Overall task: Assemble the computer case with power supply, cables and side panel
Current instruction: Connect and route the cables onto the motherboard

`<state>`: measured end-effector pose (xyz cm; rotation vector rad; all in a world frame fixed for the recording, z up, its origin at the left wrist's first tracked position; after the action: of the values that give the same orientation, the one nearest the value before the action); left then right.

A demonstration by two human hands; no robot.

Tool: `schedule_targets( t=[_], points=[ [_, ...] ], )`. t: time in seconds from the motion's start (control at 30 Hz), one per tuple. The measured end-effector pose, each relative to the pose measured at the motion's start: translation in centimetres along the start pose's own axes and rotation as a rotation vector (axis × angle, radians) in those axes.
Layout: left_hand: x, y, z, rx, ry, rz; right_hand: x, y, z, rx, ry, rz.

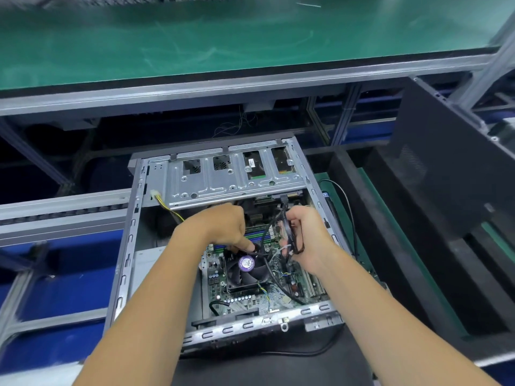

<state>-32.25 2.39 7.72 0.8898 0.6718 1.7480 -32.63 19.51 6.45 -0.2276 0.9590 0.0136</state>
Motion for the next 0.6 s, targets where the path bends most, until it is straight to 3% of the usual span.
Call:
schedule_targets(
  t=[0.1,0.23,0.33,0.6],
  points=[
    [2.2,-0.2,-0.1,0.105,-0.125,0.053,-0.2,0.0,0.2,-0.026,0.022,-0.051],
    [3.7,-0.1,-0.1,0.167,-0.225,0.516,-0.1,0.5,-0.2,0.078,0.081,0.114],
    [3.8,-0.4,-0.1,0.125,-0.213,0.713,0.1,0.5,-0.6,0.111,0.119,0.150],
    [3.5,-0.7,-0.7,0.044,-0.146,0.955,0.3,0.0,-1.3,0.158,0.101,0.031]
  ],
)
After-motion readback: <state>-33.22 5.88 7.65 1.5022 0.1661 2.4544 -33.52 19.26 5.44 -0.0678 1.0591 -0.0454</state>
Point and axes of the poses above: each hand's wrist, its own z-axis away from the middle knuckle, its own y-axis out of the back of the hand, x = y × z, the point moved 4 cm from there along -z, towards the middle knuckle, and after that the axes turned 12 degrees about y, right-handed, at the moved point
